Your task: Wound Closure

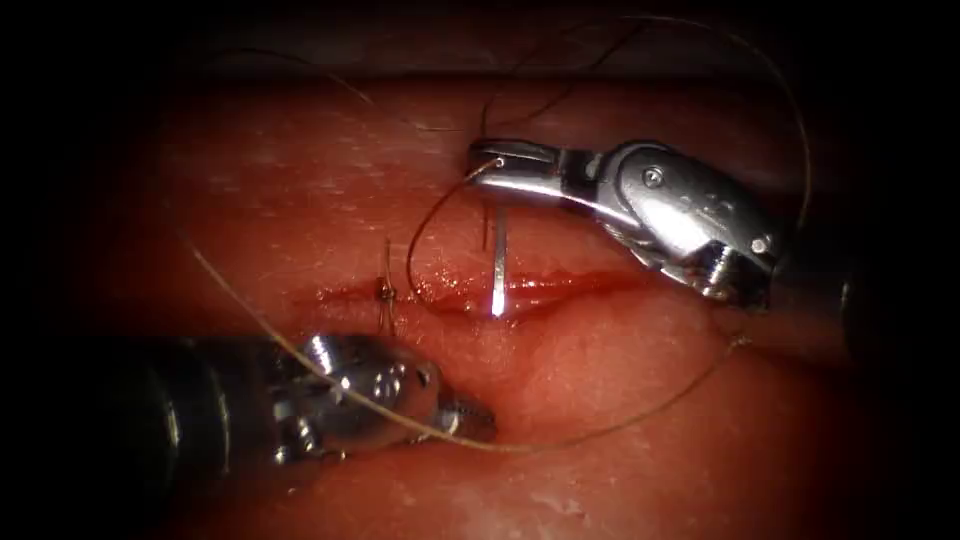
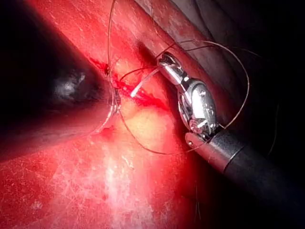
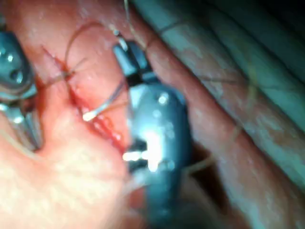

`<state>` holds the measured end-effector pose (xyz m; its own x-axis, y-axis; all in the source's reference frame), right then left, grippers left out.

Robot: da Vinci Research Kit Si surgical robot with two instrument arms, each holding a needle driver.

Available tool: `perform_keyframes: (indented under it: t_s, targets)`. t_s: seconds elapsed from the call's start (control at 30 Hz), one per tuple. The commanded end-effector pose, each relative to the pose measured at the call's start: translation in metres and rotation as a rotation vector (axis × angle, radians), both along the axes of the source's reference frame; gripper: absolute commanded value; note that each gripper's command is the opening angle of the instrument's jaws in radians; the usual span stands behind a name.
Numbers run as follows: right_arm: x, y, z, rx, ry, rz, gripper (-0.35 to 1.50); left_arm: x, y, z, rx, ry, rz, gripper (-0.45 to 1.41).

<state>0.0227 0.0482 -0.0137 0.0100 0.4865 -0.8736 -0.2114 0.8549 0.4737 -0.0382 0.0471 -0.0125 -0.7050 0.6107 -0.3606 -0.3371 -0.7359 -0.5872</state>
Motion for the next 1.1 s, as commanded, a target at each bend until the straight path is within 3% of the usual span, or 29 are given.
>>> perform_keyframes:
  t_s: [0.03, 0.8, 1.1]
  targets:
    - [0.0008, -0.0001, 0.0007, 0.013, 0.005, -0.004, -0.35, -0.0006, 0.0001, 0.0006, 0.0, -0.002, 0.001, -0.3]
    - [0.0007, -0.0006, 0.0008, 0.163, 0.031, -0.053, -0.35, 0.0001, 0.0002, 0.0025, -0.004, -0.003, 0.011, -0.27]
    - [0.0008, -0.0014, 0.0011, 0.341, 0.075, -0.124, -0.35, 0.0004, 0.0001, 0.0024, -0.003, -0.005, 0.014, -0.27]
